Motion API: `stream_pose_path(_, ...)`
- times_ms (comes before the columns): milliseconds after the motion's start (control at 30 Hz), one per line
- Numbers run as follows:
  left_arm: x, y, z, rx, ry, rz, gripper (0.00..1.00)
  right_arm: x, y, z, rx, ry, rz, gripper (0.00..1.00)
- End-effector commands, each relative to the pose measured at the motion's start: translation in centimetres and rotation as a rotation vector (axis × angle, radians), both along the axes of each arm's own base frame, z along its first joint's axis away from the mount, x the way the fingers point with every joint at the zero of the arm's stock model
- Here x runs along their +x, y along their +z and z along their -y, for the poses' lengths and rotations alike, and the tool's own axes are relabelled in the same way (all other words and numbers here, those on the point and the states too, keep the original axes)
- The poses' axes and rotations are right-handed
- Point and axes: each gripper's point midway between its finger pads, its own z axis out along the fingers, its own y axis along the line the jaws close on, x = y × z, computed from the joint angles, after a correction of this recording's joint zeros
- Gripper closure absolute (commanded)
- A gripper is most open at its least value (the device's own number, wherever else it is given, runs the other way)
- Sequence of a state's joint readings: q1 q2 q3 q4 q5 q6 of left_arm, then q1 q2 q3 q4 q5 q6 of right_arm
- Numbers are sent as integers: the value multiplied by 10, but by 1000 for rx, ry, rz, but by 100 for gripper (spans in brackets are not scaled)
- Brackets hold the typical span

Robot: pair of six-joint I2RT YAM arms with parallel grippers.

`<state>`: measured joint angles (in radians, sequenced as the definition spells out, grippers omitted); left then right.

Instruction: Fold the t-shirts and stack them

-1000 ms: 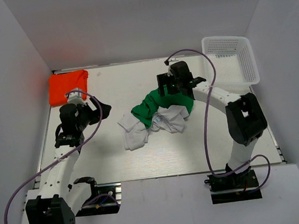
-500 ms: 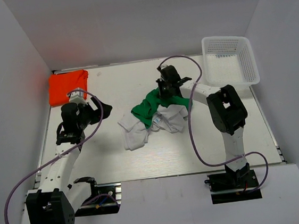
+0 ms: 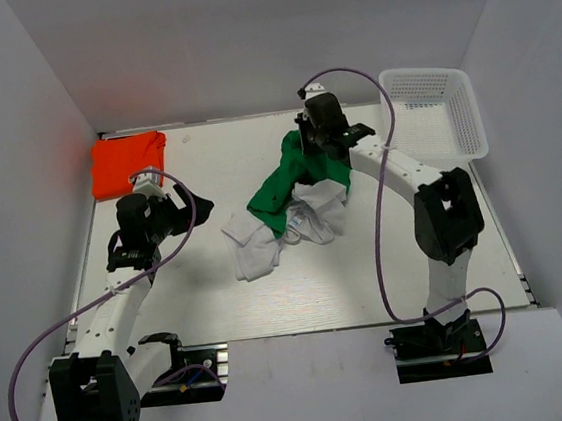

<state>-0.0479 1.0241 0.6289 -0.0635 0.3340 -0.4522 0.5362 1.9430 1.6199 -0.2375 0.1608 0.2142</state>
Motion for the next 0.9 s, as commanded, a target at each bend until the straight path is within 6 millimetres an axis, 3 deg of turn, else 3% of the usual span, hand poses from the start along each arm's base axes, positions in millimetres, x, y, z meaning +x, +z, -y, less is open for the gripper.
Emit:
stream_pose_path(0, 0, 7, 5, -6, -31, 35, 0, 6, 115, 8, 79, -14, 257, 98)
stream_pose_path(133, 0, 10, 5, -6, -31, 44, 0, -9, 161, 18, 116, -12, 359, 100)
stream_pose_path(300, -1, 10, 6, -10, -40, 44, 0, -11, 233, 44, 125, -97, 535, 100)
stream_pose_path(333, -2, 13, 6, -10, -40, 53, 0, -8, 243, 59, 104, -166, 562, 100)
stream_pose_path(367, -2, 13, 6, -10, -40, 53, 0, -6, 268, 66, 104, -194, 614, 100)
stream_pose_path(400, -2, 13, 6, -10, -40, 53, 0, -1, 269, 72, 75, -221, 618, 100)
stream_pose_path(433, -2, 13, 6, -10, -40, 53, 0, 4, 274, 91, 41, -307, 629, 100)
stream_pose_path(467, -2, 13, 6, -3, -43, 56, 0, 4, 307, 104, 50, -352, 687, 100)
stream_pose_path(533, -3, 14, 6, -2, -43, 56, 0, 18, 300, 125, -3, -441, 668, 100)
stream_pose_path(567, -3, 14, 6, -2, -43, 56, 0, 17, 328, 148, -33, -498, 722, 100)
stream_pose_path(600, -3, 14, 6, -2, -43, 56, 0, 26, 323, 162, -66, -545, 712, 100)
stream_pose_path(667, -3, 14, 6, -2, -43, 56, 0, 28, 337, 183, -84, -605, 742, 100)
stream_pose_path(700, -3, 14, 6, -2, -43, 56, 0, 30, 350, 207, -84, -656, 767, 100)
stream_pose_path(767, -4, 9, 6, -2, -43, 38, 0, 34, 354, 224, -103, -688, 776, 100)
stream_pose_path(800, -4, 9, 6, -2, -43, 38, 0, 35, 359, 250, -118, -734, 786, 100)
stream_pose_path(867, -3, 9, 8, -6, -52, 39, 0, 36, 361, 273, -133, -763, 795, 100)
